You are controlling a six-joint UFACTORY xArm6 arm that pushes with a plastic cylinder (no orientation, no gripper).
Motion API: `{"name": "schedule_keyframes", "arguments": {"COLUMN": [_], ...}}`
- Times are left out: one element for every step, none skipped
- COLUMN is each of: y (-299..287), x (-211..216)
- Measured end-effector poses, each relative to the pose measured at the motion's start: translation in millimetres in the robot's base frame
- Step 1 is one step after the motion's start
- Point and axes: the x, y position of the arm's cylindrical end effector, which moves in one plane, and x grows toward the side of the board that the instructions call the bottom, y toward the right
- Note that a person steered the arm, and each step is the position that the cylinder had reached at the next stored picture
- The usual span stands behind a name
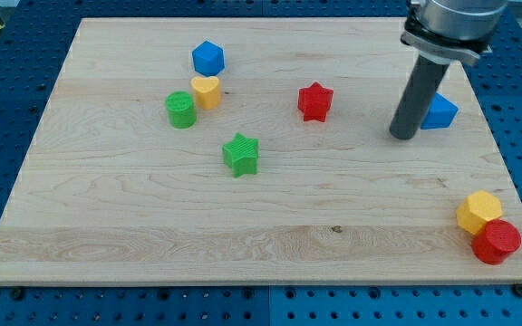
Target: Adjust the blue triangle diagonally top right to the yellow hexagon
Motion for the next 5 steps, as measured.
{"name": "schedule_keyframes", "arguments": {"y": [-4.3,-4.3,-3.8,13.6,37.3], "x": [-31.8,-58.3,-73.5,-77.3,-52.2]}}
